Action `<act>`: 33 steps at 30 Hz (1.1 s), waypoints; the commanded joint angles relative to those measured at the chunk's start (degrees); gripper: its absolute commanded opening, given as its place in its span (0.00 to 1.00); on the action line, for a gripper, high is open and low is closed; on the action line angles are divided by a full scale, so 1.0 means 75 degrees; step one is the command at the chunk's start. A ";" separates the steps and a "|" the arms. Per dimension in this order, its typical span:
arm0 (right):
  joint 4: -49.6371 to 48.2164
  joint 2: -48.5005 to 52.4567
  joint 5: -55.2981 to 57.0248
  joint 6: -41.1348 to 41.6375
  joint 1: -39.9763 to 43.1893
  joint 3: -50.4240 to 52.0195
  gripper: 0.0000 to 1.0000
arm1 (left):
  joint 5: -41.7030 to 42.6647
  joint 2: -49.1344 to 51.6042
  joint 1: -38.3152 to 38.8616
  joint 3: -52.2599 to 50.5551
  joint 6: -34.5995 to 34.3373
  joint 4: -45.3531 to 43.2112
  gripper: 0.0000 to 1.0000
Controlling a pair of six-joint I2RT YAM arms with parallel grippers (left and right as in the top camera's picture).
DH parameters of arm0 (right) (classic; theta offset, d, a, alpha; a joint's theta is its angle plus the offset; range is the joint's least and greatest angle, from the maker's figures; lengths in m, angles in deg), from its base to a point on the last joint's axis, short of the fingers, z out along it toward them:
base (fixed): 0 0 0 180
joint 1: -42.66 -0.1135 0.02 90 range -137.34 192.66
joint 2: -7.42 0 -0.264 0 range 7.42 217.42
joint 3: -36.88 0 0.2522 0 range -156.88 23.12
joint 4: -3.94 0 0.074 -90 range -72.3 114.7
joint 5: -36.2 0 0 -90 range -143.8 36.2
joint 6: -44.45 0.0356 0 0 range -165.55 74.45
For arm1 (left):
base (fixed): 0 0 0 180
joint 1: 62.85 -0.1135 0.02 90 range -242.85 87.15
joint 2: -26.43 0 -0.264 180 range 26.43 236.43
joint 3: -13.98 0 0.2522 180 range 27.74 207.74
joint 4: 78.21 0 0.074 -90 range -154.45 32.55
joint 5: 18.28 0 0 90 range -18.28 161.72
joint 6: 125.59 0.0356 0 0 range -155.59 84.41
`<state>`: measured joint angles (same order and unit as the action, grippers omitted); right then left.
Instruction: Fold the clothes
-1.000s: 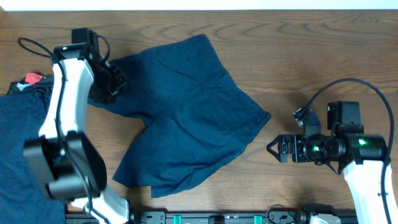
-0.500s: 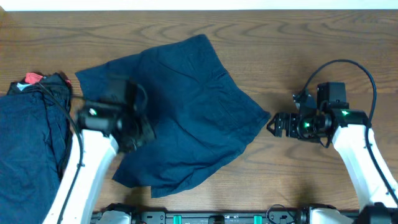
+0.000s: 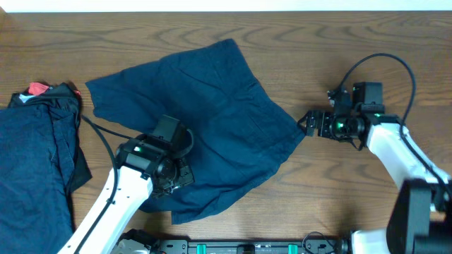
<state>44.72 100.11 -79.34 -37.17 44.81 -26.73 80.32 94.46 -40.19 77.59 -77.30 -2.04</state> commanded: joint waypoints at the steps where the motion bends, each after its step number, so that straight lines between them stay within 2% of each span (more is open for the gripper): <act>1: -0.0163 0.0493 -0.0318 0.0114 -0.0140 -0.0105 0.99 | -0.0102 -0.0041 0.0166 -0.0017 -0.0338 -0.0052 0.51; 14: -0.1381 0.1553 -0.0425 0.0801 -0.1314 -0.0105 0.99 | -0.0093 -0.0044 0.0172 -0.0248 -0.0609 -0.0044 0.52; 17: -0.1381 0.1588 -0.0425 0.0799 -0.1539 -0.0105 0.93 | -0.0085 -0.0044 0.0169 -0.0495 -0.0667 -0.0047 0.52; 19: -0.1306 0.1588 -0.0425 0.0799 -0.1623 -0.0105 0.92 | -0.0041 -0.0044 0.0169 -0.0638 -0.0717 -0.0061 0.52; 20: -0.1236 0.1588 -0.0423 0.0793 -0.1641 -0.0105 0.85 | -0.0035 -0.0044 0.0169 -0.0723 -0.0749 -0.0079 0.52; 22: -0.1110 0.1588 -0.0420 0.0790 -0.1638 -0.0105 0.57 | -0.0009 -0.0044 0.0169 -0.0866 -0.0758 -0.0143 0.52; 24: -0.1067 0.1588 -0.0414 0.0705 -0.1623 -0.0105 0.38 | -0.0003 -0.0044 0.0169 -0.0979 -0.0804 -0.0195 0.52; 26: -0.1049 0.1588 -0.0391 0.0705 -0.1580 -0.0105 0.02 | 0.0055 -0.0044 0.0172 -0.1003 -0.0804 -0.0195 0.52; 33: -0.1043 0.1582 0.0082 0.0991 -0.0734 -0.0195 0.01 | 0.0306 -0.0041 0.0437 -0.1005 -0.0912 -0.0207 0.52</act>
<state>36.77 111.32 -82.02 -31.31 35.19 -28.06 81.98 94.46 -38.12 70.40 -82.64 -3.63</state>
